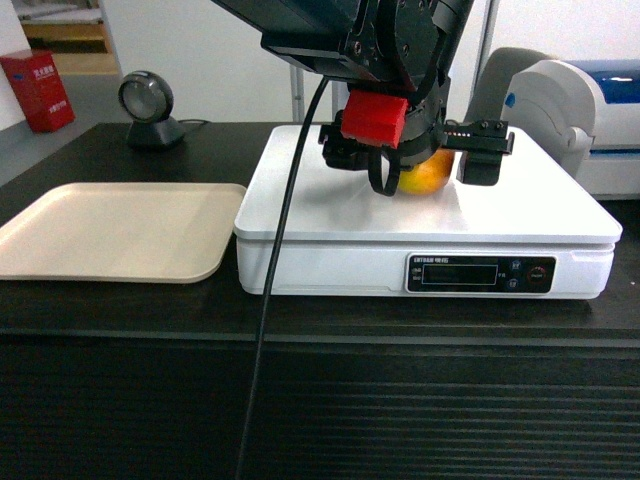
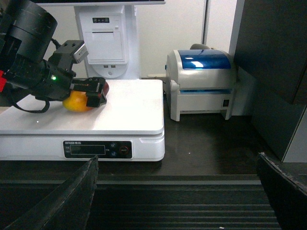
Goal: Place dark red mango on scale at checkout
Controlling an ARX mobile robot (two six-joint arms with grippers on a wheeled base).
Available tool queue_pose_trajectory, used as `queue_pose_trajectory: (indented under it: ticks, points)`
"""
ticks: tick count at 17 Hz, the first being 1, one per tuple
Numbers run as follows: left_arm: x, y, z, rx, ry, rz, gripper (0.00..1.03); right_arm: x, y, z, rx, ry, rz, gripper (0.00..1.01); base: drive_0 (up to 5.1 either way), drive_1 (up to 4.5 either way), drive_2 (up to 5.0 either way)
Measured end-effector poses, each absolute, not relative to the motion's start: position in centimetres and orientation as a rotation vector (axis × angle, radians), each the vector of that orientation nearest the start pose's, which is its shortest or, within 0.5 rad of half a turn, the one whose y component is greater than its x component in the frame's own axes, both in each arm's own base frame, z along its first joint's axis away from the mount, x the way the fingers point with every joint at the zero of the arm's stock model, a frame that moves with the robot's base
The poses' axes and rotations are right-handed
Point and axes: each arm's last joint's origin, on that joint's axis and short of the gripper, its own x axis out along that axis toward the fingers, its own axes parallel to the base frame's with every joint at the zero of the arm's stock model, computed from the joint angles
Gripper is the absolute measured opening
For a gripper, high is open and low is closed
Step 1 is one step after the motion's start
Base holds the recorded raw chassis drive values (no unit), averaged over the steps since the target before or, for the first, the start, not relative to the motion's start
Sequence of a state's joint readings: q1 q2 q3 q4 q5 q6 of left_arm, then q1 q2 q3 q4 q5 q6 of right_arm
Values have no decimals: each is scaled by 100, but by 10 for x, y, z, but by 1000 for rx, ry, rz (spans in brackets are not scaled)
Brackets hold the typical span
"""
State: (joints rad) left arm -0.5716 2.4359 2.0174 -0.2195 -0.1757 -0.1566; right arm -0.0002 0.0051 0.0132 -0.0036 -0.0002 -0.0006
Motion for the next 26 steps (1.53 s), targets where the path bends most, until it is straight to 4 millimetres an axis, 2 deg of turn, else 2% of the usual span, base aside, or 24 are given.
queue_pose_trajectory:
  ticks: [3, 5, 7, 10, 13, 15, 18, 19, 20, 21, 22, 24, 26]
  points:
    - [462, -288, 178, 75, 596, -334, 98, 97, 0, 167, -1, -4, 0, 98, 0, 0, 0]
    - [458, -285, 192, 59, 546, -344, 98, 97, 0, 167, -1, -5, 0, 98, 0, 0, 0]
    - [452, -281, 220, 43, 461, -354, 98, 97, 0, 167, -1, -4, 0, 98, 0, 0, 0]
    - [429, -267, 282, -43, 260, -410, 98, 97, 0, 167, -1, -4, 0, 98, 0, 0, 0]
    - [389, -232, 328, -81, 53, -412, 98, 97, 0, 167, -1, -4, 0, 98, 0, 0, 0]
    - [361, -202, 342, -60, -21, -382, 98, 97, 0, 167, -1, -4, 0, 98, 0, 0, 0]
    - [314, -136, 362, -29, -85, -273, 98, 97, 0, 167, -1, -4, 0, 98, 0, 0, 0]
    - [300, -118, 365, -16, -94, -233, 98, 97, 0, 167, -1, -4, 0, 98, 0, 0, 0]
    - [271, -84, 361, -1, -23, -53, 84, 97, 0, 167, -1, -5, 0, 98, 0, 0, 0]
    - [246, -57, 343, 6, -4, -15, 71, 97, 0, 167, -1, -4, 0, 98, 0, 0, 0]
    - [228, -39, 329, 9, 12, 1, 62, 97, 0, 167, -1, -4, 0, 98, 0, 0, 0]
    - [194, -11, 303, 7, 34, 14, 46, 97, 0, 167, -1, -5, 0, 98, 0, 0, 0]
    - [165, 2, 280, 4, 7, 34, 29, 97, 0, 167, -1, -4, 0, 98, 0, 0, 0]
